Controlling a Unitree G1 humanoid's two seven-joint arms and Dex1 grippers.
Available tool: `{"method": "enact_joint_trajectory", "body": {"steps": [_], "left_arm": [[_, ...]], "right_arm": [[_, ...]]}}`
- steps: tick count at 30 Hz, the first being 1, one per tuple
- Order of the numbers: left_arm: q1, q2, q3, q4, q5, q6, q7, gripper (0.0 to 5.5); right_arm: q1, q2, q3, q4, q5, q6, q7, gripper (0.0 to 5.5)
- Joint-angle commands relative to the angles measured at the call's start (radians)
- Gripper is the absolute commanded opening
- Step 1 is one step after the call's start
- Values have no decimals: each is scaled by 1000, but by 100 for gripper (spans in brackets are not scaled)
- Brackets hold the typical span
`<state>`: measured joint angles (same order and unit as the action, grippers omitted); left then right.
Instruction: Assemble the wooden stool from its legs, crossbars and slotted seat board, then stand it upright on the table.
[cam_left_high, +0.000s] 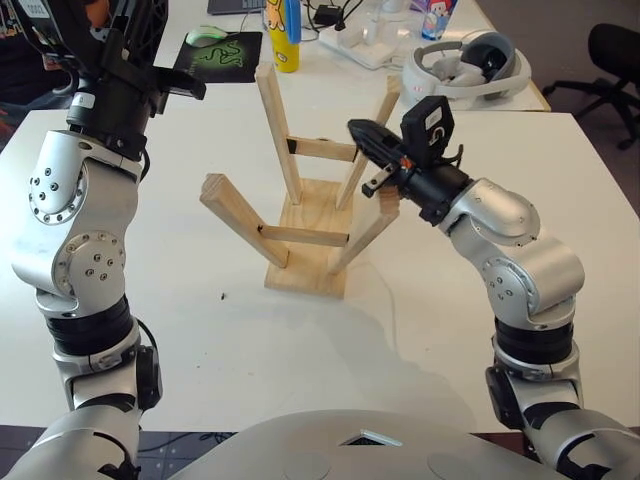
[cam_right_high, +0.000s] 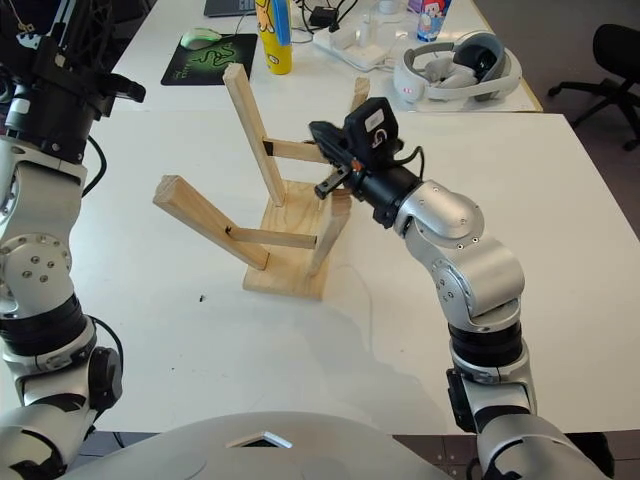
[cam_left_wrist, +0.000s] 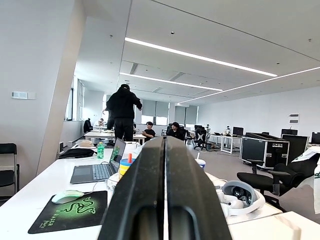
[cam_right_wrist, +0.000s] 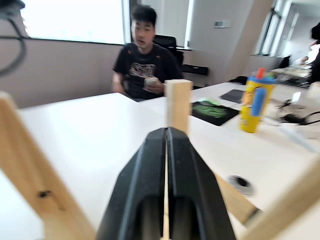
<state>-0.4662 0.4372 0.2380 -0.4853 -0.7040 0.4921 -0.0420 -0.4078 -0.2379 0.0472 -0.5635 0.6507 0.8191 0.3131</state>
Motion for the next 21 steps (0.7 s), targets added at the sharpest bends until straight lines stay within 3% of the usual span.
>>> {"method": "enact_joint_trajectory", "body": {"steps": [1,4,6,8,11,15,21], "left_arm": [[27,-7,13,-13,34,-12,-6,0],[31,-13,27,-18,45,-21,3,0],[34,-17,33,-22,51,-23,6,0],[38,-21,39,-29,58,-22,7,0],[29,-21,43,-31,68,-23,8,0],[32,-15,48,-38,79,-18,5,0],[18,-10,67,-48,90,-13,5,0]], "right_arm": [[-132,146,-231,33,392,27,-197,3],[-242,170,-389,168,509,-55,-377,3],[-302,133,-451,262,432,-136,-453,3],[-313,28,-385,348,194,-207,-464,3],[-282,-138,-177,497,-137,-227,-439,3],[-381,-185,-50,717,-265,-222,-271,3],[-689,-189,43,1242,-460,-455,-28,3]]}}
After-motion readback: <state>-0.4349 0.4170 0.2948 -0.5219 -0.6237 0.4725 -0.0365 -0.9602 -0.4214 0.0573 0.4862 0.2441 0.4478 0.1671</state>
